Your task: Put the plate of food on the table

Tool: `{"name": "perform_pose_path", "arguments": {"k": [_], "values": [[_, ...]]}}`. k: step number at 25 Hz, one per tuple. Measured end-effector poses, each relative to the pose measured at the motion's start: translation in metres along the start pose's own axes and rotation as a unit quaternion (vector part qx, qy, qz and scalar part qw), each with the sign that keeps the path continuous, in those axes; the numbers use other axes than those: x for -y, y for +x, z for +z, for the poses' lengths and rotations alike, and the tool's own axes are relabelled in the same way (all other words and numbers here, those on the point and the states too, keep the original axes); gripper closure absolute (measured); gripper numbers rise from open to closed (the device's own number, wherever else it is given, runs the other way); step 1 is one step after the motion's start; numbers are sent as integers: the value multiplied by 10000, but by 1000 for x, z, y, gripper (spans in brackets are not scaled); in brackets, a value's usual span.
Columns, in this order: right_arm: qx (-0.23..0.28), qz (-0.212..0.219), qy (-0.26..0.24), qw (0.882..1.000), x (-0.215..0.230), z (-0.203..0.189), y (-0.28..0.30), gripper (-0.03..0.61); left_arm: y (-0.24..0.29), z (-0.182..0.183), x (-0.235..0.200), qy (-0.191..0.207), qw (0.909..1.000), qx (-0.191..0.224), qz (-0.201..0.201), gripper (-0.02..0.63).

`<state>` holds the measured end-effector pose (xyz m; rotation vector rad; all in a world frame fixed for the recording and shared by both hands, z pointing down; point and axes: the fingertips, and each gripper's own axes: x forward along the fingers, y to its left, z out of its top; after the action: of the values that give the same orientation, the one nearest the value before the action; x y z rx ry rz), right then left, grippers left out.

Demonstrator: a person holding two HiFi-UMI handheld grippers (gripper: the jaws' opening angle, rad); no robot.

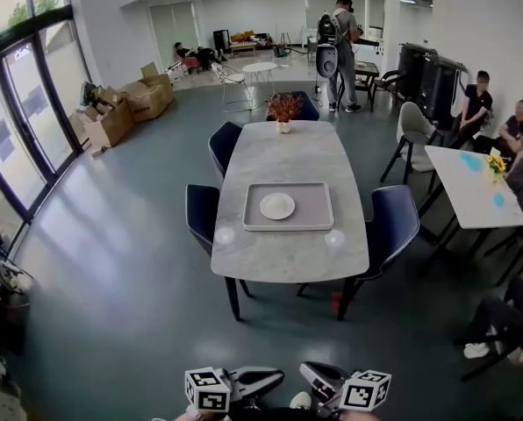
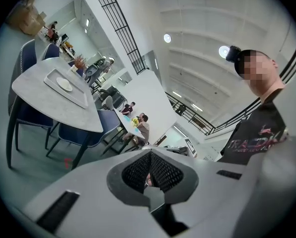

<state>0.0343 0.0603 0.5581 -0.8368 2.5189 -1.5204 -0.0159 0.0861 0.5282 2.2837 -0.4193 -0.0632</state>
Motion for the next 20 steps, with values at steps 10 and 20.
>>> {"name": "perform_pose_path", "arguments": {"k": [10, 20], "values": [[214, -164, -162, 9995, -17, -14, 13, 569, -37, 5, 0, 2, 9999, 80, -72, 606], [282, -135, -133, 9994, -43, -26, 29, 569, -65, 10, 4, 17, 9998, 71, -205, 606]]}}
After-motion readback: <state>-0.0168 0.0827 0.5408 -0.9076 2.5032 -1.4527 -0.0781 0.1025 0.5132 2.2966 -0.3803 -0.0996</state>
